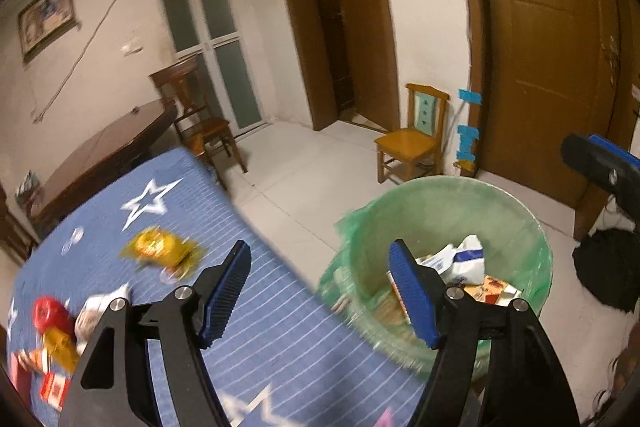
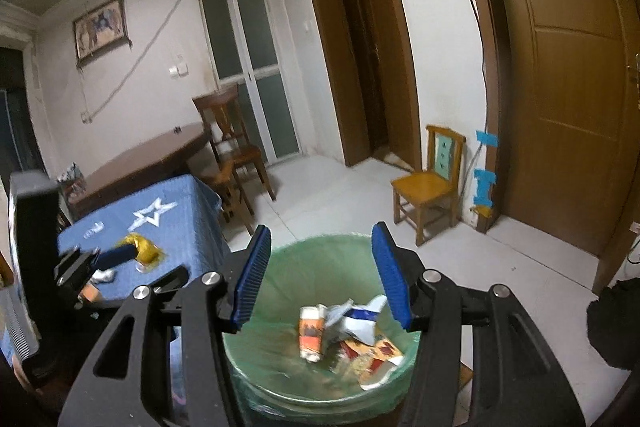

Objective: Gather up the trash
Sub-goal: 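Grasp the red Double Happiness box with the left tool while the right tool grasps a white medicine box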

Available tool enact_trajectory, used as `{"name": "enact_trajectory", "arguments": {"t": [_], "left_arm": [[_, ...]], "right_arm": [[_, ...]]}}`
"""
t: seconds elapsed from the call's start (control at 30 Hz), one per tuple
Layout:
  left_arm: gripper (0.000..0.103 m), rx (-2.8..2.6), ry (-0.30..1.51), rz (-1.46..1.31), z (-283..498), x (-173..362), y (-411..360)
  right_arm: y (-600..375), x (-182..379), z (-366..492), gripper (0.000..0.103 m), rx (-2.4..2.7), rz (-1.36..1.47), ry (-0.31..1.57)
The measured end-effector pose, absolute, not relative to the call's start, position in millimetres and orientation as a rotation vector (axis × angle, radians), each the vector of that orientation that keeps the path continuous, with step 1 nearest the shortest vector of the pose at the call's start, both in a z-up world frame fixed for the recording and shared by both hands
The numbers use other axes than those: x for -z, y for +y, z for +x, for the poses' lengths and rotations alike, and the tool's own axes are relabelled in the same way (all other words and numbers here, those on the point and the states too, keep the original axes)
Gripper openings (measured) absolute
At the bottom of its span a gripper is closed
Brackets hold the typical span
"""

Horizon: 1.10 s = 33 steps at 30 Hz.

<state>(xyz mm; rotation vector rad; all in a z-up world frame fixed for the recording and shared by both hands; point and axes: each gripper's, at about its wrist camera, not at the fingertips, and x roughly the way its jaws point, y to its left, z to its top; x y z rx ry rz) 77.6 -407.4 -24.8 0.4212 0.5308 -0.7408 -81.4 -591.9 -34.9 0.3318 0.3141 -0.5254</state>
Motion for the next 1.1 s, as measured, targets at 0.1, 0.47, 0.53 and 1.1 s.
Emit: {"name": "enact_trajectory", "arguments": {"t": [0.1,0.47,0.53,1.1], "left_arm": [[0.072,0.699,0.555,0.381,83,22,-365],[0.076,0.510,0.677,0.182,134,-13,-174],[0.080,0.471,0.710,0.168,153,-19,-135],[0.097,0.491,0.984,0.331,237,55,-62]], "right_arm": [[-578,32,-76,0.053,0.482,0.340,0.272],[-469,40,-6,0.073,0.042,0.184,0.387],[-441,44,9,0.079,-0.102,0.143,0.433],[-310,105,84,0.097,-0.558,0.136,0.762]]}}
